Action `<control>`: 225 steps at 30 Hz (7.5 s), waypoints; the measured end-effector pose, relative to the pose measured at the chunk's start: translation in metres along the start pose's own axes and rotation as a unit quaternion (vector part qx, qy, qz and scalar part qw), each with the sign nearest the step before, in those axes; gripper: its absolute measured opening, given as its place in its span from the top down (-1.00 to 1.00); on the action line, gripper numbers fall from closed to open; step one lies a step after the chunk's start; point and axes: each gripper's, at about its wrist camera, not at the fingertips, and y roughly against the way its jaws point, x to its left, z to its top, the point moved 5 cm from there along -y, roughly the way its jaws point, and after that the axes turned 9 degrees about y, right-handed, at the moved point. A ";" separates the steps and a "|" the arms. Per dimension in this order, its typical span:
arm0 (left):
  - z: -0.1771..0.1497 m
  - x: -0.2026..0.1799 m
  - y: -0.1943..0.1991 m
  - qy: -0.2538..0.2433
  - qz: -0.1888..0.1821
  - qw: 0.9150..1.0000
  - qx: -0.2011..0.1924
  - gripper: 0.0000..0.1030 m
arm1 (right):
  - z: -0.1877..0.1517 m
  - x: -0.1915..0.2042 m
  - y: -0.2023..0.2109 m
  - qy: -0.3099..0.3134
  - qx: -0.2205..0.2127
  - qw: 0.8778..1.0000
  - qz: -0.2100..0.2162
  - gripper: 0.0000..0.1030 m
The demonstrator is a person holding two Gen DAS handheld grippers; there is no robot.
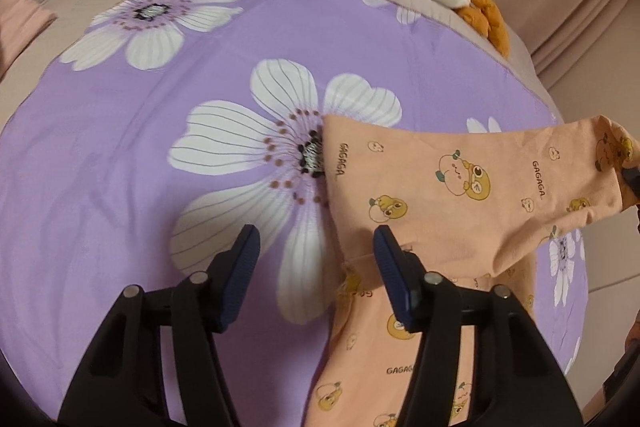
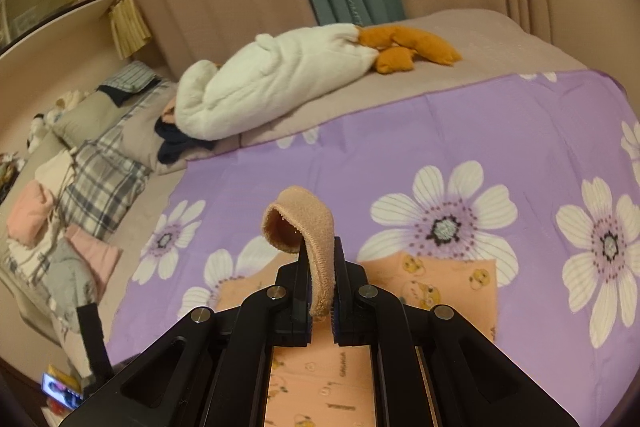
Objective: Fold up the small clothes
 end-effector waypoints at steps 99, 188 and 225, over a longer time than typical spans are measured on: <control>-0.015 -0.028 -0.065 -0.058 0.059 0.996 0.039 -0.10 | -0.109 -0.143 -0.034 -0.113 0.107 0.979 -0.134 0.96; -0.105 -0.011 0.069 -0.050 -0.106 0.993 0.010 0.89 | -0.173 -0.097 0.090 -0.074 0.053 0.996 -0.026 0.87; -0.132 0.024 0.036 -0.050 -0.066 0.994 0.068 0.10 | -0.225 -0.134 0.076 -0.120 0.134 0.981 -0.067 0.18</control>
